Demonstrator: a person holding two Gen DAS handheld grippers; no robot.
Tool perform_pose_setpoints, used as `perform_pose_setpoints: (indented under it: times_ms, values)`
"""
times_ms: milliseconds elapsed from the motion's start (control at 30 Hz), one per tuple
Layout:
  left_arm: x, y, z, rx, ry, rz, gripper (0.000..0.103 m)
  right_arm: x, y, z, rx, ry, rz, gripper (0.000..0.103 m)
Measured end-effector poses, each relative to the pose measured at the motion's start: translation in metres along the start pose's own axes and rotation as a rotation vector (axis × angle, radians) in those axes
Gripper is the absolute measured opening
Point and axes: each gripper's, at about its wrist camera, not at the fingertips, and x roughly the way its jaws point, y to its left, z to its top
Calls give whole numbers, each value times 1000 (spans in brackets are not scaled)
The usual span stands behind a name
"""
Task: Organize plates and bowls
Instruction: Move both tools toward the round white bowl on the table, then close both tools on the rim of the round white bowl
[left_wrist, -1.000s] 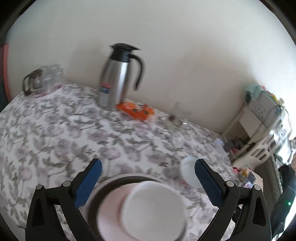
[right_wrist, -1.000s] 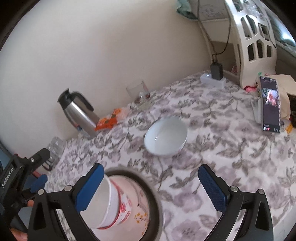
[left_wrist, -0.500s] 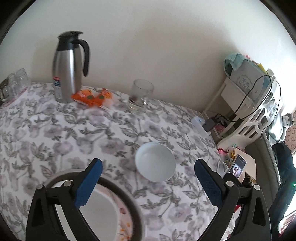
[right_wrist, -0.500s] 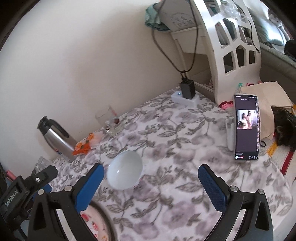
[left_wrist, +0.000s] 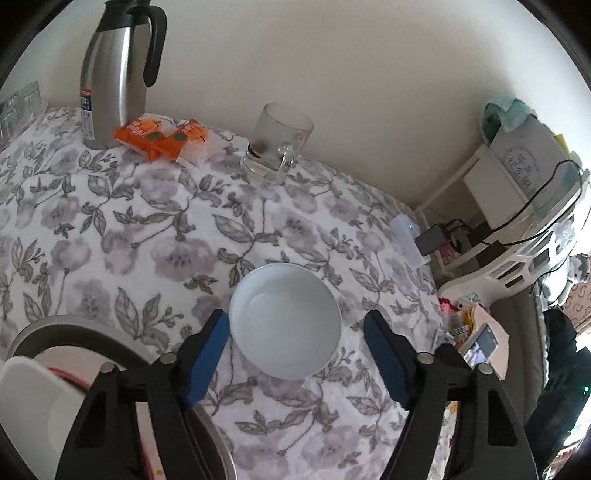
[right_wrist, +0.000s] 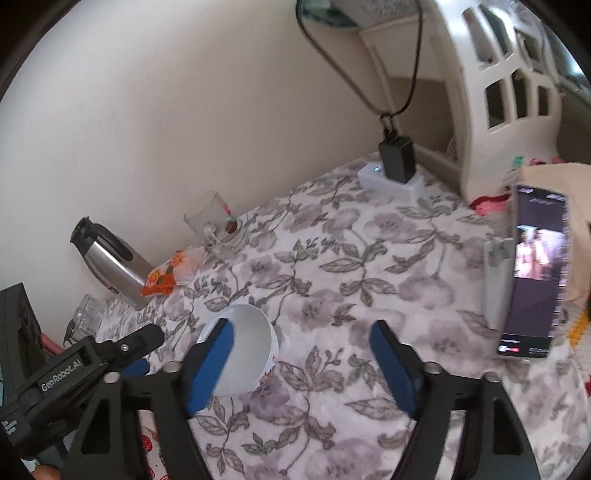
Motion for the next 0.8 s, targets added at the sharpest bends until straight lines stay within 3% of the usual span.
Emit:
perform_pose_setpoints:
  times_ms: [267,567,800]
  values:
    - [31,3,-4,-25,30,40,66,49,1,-8,4,98,64,60]
    - [49,13,0,-41,28,86,65,82,16,-17,-64,170,54,51]
    - [59,21,-1,-60,41,109,50,101,26,-23,-101,214,54,34]
